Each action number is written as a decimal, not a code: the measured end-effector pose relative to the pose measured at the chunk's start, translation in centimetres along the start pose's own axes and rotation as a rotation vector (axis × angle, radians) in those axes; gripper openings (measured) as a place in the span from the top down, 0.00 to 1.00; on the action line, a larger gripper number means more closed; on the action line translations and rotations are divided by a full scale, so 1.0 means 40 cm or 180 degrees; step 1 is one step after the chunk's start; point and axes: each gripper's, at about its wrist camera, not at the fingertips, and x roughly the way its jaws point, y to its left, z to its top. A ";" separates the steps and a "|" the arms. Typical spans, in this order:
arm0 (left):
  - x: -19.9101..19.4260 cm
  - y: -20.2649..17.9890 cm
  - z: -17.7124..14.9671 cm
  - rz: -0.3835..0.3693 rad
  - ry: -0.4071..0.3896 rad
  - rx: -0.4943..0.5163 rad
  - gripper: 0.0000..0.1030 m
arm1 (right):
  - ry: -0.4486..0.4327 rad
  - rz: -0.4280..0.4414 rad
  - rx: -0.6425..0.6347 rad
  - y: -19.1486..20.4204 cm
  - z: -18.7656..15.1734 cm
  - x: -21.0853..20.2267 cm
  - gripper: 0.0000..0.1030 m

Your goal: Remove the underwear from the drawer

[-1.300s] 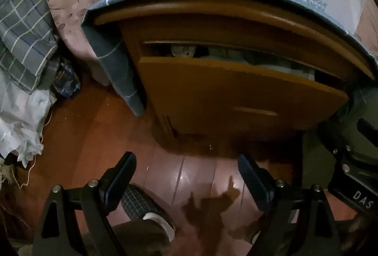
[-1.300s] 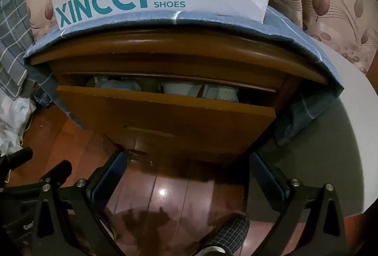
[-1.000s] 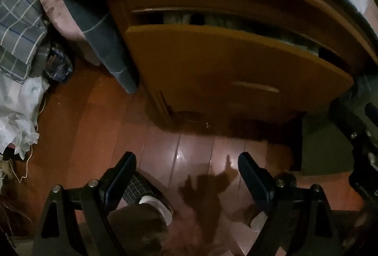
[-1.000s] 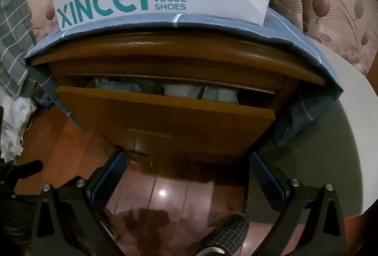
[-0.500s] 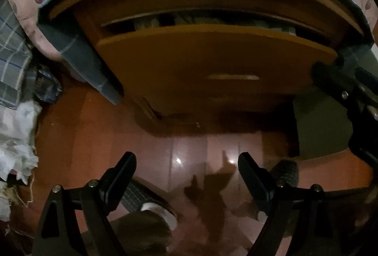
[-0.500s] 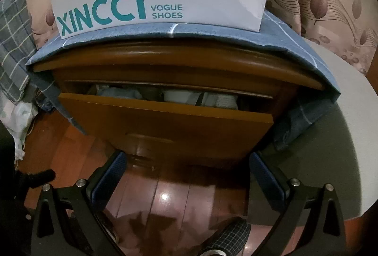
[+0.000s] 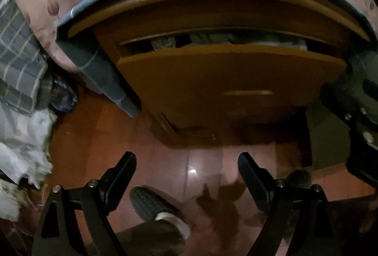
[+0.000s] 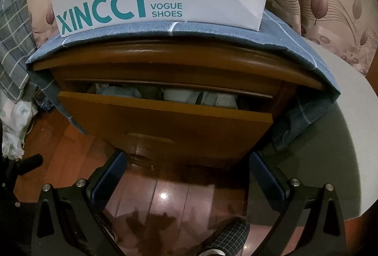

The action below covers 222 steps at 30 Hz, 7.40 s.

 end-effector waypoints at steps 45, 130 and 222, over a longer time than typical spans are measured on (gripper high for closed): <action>0.036 0.042 0.015 -0.0220 0.0184 -0.0411 0.12 | 0.0048 -0.0028 0.0032 -0.006 0.001 0.010 0.00; 0.304 0.220 0.141 -0.2057 0.0525 -0.3922 0.00 | 0.0259 0.0212 0.0642 -0.110 -0.002 0.020 0.00; -0.069 0.264 0.191 -0.1059 0.0745 -0.0279 0.01 | 0.1787 -0.0130 -0.1730 0.159 -0.040 0.340 0.66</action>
